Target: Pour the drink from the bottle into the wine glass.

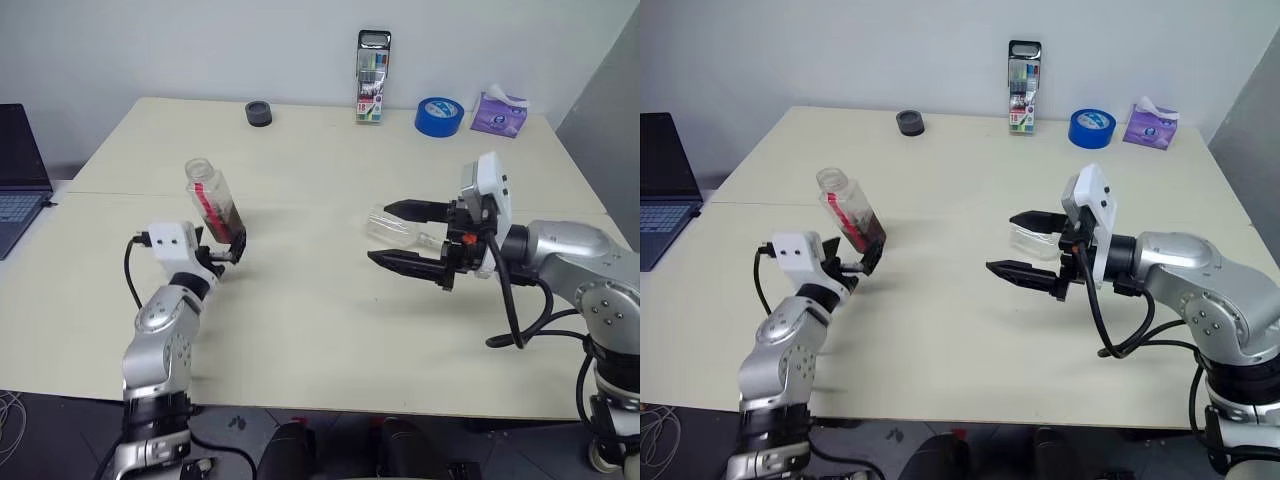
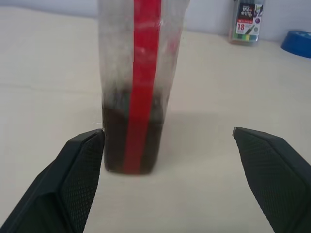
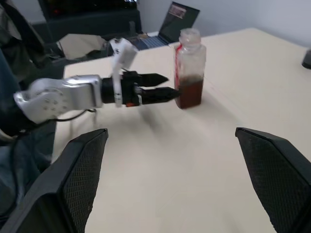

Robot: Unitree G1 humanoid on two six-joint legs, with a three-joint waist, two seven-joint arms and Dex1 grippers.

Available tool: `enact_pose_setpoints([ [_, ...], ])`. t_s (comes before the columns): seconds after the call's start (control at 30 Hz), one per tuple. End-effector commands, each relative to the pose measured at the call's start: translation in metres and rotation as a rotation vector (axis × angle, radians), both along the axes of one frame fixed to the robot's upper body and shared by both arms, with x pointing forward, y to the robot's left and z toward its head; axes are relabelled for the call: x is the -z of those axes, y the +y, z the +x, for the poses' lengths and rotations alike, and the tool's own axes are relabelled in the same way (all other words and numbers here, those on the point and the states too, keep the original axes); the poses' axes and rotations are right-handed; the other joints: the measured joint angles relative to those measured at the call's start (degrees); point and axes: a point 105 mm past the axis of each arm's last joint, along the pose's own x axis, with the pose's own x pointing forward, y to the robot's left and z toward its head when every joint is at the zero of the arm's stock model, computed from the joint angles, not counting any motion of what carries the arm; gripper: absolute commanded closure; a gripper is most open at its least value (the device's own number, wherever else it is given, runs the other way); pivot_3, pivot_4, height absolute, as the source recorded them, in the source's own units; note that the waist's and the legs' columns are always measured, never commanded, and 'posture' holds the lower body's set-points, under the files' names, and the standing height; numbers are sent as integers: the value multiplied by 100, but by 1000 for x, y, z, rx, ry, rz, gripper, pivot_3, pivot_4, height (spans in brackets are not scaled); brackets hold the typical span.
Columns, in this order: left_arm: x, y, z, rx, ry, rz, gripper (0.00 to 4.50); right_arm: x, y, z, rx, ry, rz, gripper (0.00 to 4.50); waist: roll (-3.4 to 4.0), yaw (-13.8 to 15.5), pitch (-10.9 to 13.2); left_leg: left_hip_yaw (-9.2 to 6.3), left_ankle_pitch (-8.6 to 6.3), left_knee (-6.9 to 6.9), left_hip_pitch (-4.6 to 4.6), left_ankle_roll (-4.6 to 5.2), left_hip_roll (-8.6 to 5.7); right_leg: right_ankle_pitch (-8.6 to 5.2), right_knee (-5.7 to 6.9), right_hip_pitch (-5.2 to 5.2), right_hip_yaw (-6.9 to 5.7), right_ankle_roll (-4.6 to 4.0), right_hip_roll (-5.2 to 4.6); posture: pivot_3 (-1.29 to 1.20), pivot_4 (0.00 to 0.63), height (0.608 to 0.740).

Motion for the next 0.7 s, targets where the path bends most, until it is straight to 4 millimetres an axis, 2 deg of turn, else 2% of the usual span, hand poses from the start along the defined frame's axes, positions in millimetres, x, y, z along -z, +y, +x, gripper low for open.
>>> enact_pose_setpoints([
  [0.03, -14, -21, -13, 120, -12, 57, 29, 8, -10, 6, 93, -115, -166, 0, 0, 9, 0, -1, 0, 0, 1, 0, 0, 0, 1, 0, -2, 0, 0, 0, 150, 740],
  [0.13, -17, -58, -29, 370, -1, 181, 29, 24, -30, 29, 242, -206, -370, 0, 1, 9, -1, -1, 0, 0, 3, 0, -1, 0, 0, 3, -1, 0, 0, 0, 150, 740],
  [0.2, -23, -95, -51, 651, 0, 246, 29, 27, -41, 48, 314, -334, -557, 0, 2, -4, 1, 1, 1, 0, 6, -1, -1, 0, 1, 4, 0, 0, 1, 0, 150, 740],
  [0.27, -30, -115, -68, 831, -6, 251, 29, 29, -46, 61, 355, -394, -663, 0, 7, -10, 0, 7, 7, -2, 9, -11, -2, 0, 1, 3, 5, 0, 1, 0, 150, 740],
  [0.4, -49, -127, -72, 943, -50, 227, 29, 40, -39, 73, 360, -423, -746, 0, 6, -19, 0, 5, 13, -9, 10, -23, 6, -2, 0, 1, 3, -2, 9, 0, 150, 740],
  [0.7, -50, -128, -64, 953, -62, 265, 29, 68, -32, 88, 336, -422, -875, 0, 7, -14, 0, 6, 12, -4, 6, -21, 1, -1, -2, 1, 5, -2, 5, 0, 150, 740],
])
